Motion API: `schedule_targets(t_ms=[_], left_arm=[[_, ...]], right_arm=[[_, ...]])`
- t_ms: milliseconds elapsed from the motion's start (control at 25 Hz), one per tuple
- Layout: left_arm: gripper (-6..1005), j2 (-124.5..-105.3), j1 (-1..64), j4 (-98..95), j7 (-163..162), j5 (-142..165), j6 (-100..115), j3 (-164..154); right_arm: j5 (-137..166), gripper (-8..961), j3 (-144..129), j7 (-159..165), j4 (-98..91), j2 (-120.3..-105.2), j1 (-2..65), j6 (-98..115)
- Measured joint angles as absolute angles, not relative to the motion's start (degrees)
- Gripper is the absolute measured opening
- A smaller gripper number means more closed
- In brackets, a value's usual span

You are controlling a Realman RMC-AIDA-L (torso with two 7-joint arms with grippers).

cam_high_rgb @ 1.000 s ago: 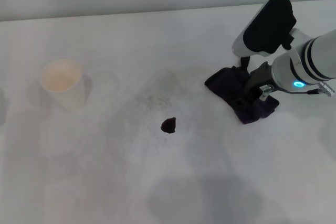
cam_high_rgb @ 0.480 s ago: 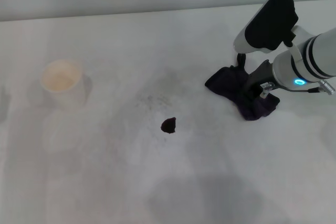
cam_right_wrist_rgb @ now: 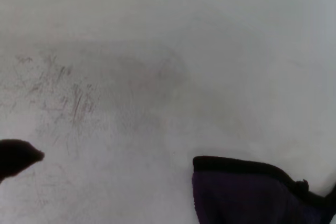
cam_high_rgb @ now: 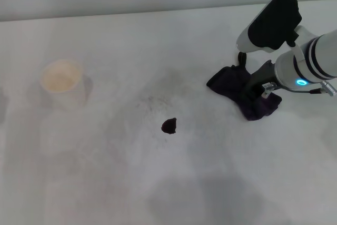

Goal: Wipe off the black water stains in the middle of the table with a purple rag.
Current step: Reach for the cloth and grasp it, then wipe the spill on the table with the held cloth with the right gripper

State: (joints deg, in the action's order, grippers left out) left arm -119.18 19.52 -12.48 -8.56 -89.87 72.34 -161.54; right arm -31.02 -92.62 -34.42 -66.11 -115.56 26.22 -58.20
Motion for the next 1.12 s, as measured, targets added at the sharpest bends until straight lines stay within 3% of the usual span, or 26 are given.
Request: schedule_targets(t_ms=[560,1120], left_arm=[[892,-119.18,19.5,-12.8,-8.8,-89.8,72.3,-161.5],[892,-119.18,19.6,-12.9,-8.9,-89.9,72.3,-161.5]], right_arm=[[-30.7,176,-93.0,-34.8,-65.4,-115.57,26.1,-57.7],[-33.7,92,-91.8,-39.4,-67.0,-115.34,26.2,-60.1]])
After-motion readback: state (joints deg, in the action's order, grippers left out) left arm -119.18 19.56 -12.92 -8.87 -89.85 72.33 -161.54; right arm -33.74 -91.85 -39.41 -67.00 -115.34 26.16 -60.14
